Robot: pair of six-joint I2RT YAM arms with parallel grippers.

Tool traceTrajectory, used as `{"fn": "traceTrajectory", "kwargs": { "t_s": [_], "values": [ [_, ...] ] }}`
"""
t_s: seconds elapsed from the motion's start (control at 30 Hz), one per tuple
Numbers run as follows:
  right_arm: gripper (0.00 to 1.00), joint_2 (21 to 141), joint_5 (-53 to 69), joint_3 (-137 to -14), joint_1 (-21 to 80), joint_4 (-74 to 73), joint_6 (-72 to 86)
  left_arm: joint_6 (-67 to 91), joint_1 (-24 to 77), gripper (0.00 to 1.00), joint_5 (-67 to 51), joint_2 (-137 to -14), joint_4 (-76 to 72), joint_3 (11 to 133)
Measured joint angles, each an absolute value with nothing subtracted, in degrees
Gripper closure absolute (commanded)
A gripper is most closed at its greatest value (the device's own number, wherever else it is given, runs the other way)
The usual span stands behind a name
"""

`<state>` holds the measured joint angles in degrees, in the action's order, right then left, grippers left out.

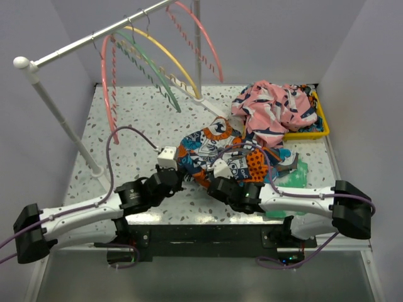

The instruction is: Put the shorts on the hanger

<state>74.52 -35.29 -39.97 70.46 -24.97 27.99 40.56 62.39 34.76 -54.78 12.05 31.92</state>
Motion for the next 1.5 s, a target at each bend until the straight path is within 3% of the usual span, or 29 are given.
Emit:
{"fn": "traceTrajectory", "kwargs": {
  "t_s": [0.37, 0.63, 0.73, 0.8, 0.9, 1.07, 1.17, 1.23, 1.27, 1.33, 1.37, 1.4, 1.5],
  "values": [
    [1.00, 57.91, -36.58, -70.30, 70.43, -40.14, 24.88, 34.41, 62.39, 1.00, 35.18, -45.23, 35.14, 56.73],
    [1.00, 62.81, -34.72, -95.57, 68.66, -45.80, 19.07, 27.40, 62.39, 1.00, 33.87, -45.60, 41.15, 72.42],
    [1.00, 65.63, -25.56, -99.33, 58.04, -45.58, 18.24, 25.85, 62.39, 1.00, 33.63, -46.35, 41.52, 75.99],
    [1.00, 67.81, -16.36, -98.10, 46.15, -44.25, 18.74, 25.63, 62.39, 1.00, 33.06, -47.18, 41.23, 76.27],
    [1.00, 69.58, -7.01, -88.40, 37.58, -38.70, 20.45, 25.89, 62.41, 1.00, 31.73, -49.56, 39.94, 72.97],
    [1.00, 75.26, 2.90, -63.37, 31.22, -30.48, 24.75, 28.58, 62.37, 1.00, 30.02, -55.07, 34.92, 57.25],
    [1.00, 80.01, 4.71, -55.00, 28.75, -29.50, 26.46, 30.92, 61.95, 1.00, 28.64, -61.76, 31.29, 47.46],
    [0.91, 82.30, 5.72, -53.10, 27.79, -28.95, 27.07, 32.05, 61.06, 0.90, 27.86, -65.80, 29.32, 43.64],
    [0.86, 82.78, 6.07, -53.08, 27.66, -28.75, 27.31, 32.45, 60.49, 0.77, 27.64, -67.26, 28.58, 42.68],
    [0.72, 82.28, 6.17, -53.19, 27.73, -27.35, 27.57, 32.56, 59.66, 0.65, 27.55, -68.79, 27.46, 42.30],
    [0.67, 81.54, 6.20, -53.34, 27.77, -26.98, 27.49, 32.51, 59.35, 0.52, 27.40, -68.88, 26.76, 42.30],
    [0.56, 80.53, 6.11, -53.36, 27.79, -26.68, 27.44, 32.16, 59.13, 0.46, 27.14, -68.60, 25.98, 42.30],
    [0.44, 76.44, 5.72, -53.47, 27.79, -26.50, 27.00, 30.09, 59.00, 0.30, 24.88, -66.57, 25.23, 42.68]
  ]
}}
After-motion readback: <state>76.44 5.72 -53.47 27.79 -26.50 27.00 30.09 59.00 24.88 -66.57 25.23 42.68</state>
